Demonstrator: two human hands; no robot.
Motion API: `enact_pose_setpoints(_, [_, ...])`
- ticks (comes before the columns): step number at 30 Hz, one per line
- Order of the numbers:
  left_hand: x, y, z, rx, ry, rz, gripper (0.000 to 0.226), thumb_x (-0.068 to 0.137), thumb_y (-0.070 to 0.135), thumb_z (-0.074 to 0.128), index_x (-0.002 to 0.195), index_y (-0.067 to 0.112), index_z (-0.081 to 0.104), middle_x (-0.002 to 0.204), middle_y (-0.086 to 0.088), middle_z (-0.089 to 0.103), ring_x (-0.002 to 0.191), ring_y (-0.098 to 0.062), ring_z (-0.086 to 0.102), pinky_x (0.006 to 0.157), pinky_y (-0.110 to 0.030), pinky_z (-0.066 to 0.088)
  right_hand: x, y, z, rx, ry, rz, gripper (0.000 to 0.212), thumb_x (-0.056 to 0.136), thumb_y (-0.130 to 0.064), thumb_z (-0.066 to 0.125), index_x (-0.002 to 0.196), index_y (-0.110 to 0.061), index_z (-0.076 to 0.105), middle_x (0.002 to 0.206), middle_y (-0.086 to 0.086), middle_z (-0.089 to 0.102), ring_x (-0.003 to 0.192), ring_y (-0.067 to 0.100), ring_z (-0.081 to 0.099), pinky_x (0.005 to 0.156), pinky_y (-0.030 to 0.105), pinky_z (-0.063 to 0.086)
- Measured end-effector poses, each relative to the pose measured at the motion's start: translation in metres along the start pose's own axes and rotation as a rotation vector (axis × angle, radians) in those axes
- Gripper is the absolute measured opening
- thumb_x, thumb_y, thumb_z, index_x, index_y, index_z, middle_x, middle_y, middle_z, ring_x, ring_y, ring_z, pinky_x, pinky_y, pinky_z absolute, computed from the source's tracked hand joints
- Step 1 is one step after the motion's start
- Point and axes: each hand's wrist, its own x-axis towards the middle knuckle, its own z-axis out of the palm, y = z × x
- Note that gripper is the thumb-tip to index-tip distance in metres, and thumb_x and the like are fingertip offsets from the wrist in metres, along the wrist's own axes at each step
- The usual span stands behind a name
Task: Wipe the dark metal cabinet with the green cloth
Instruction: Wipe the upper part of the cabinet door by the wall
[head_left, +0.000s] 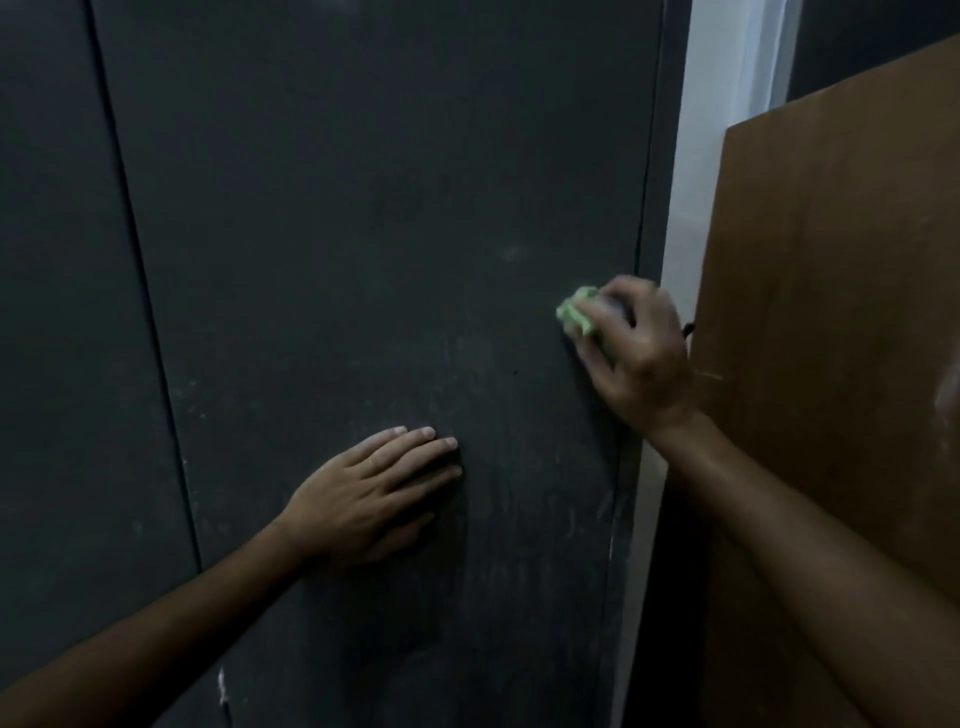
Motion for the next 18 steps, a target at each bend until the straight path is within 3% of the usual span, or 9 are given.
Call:
enact_pose_setpoints(3, [-0.003,0.010,0.000,-0.007,0.011,-0.128,0.058,0.097,0.045,0.053,0.149,0.020,0.046,0.160,-0.008,0.035,0.149,-0.027,0.030,0.123,-0.042,0.023,0.024,-0.030,0.019,0.063,0.127,0.192,0.026,0.095,-0.025,0.062,0.116,-0.012,0.065,0.116,0.017,0.053,0.099,0.027,0.051,0.079,0.031,0.047])
enact_pose_setpoints(6, [-0.006,0.029,-0.001,-0.032,0.033,-0.320,0.064,0.096,0.046,0.053,0.153,0.018,0.039,0.162,-0.010,0.030,0.151,-0.029,0.024,0.122,-0.048,0.024,-0.011,-0.052,0.026,0.112,-0.095,-0.153,0.036,0.088,-0.025,0.061,0.122,-0.011,0.063,0.118,0.017,0.050,0.094,0.029,0.050,0.073,0.041,0.047])
enact_pose_setpoints(9, [-0.014,0.052,-0.001,-0.049,0.118,-0.676,0.077,0.093,0.057,0.054,0.154,0.015,0.035,0.164,-0.012,0.024,0.152,-0.031,0.021,0.121,-0.053,0.024,-0.018,-0.032,0.011,0.071,-0.258,-0.497,0.040,0.084,-0.022,0.064,0.122,-0.011,0.064,0.116,0.021,0.058,0.088,0.032,0.054,0.070,0.040,0.044])
enact_pose_setpoints(10, [-0.015,0.061,-0.002,-0.063,0.140,-0.822,0.085,0.089,0.063,0.055,0.155,0.014,0.033,0.165,-0.012,0.021,0.153,-0.032,0.018,0.123,-0.051,0.019,-0.006,-0.023,0.010,0.058,-0.211,-0.477,0.041,0.084,-0.021,0.065,0.123,-0.012,0.062,0.116,0.022,0.059,0.088,0.033,0.054,0.071,0.040,0.043])
enact_pose_setpoints(12, [-0.015,0.076,-0.003,-0.109,0.150,-1.078,0.103,0.081,0.074,0.054,0.158,0.013,0.023,0.167,-0.010,0.011,0.154,-0.030,0.010,0.126,-0.044,0.009,0.029,-0.015,0.013,0.074,-0.028,-0.233,0.043,0.086,-0.017,0.063,0.128,-0.013,0.055,0.117,0.021,0.057,0.093,0.034,0.052,0.075,0.044,0.046])
enact_pose_setpoints(14, [-0.012,0.087,-0.002,-0.176,0.156,-1.245,0.114,0.076,0.080,0.053,0.160,0.014,0.013,0.168,-0.006,0.002,0.155,-0.026,0.003,0.126,-0.035,0.003,0.053,-0.033,0.020,0.166,0.115,0.042,0.046,0.088,-0.012,0.061,0.133,-0.009,0.054,0.118,0.018,0.058,0.097,0.032,0.054,0.082,0.045,0.048])
enact_pose_setpoints(15, [-0.010,0.091,-0.002,-0.204,0.164,-1.292,0.117,0.075,0.082,0.053,0.160,0.015,0.009,0.169,-0.004,-0.001,0.155,-0.025,0.000,0.126,-0.031,0.001,0.052,-0.049,0.026,0.217,0.133,0.074,0.045,0.087,-0.009,0.062,0.131,-0.004,0.056,0.118,0.018,0.060,0.097,0.032,0.056,0.083,0.045,0.050])
enact_pose_setpoints(16, [-0.009,0.093,-0.002,-0.222,0.173,-1.317,0.118,0.074,0.082,0.053,0.160,0.015,0.008,0.169,-0.003,-0.002,0.155,-0.023,-0.001,0.125,-0.029,0.000,0.043,-0.065,0.031,0.260,0.094,0.010,0.042,0.086,-0.007,0.064,0.127,-0.001,0.059,0.117,0.018,0.063,0.094,0.034,0.058,0.081,0.046,0.050])
enact_pose_setpoints(18, [-0.008,0.092,-0.002,-0.234,0.182,-1.335,0.120,0.073,0.081,0.055,0.160,0.014,0.009,0.169,-0.003,-0.002,0.155,-0.023,-0.001,0.125,-0.027,0.000,0.008,-0.085,0.033,0.280,-0.078,-0.319,0.033,0.087,-0.006,0.064,0.119,-0.001,0.065,0.116,0.017,0.066,0.087,0.035,0.062,0.074,0.044,0.051])
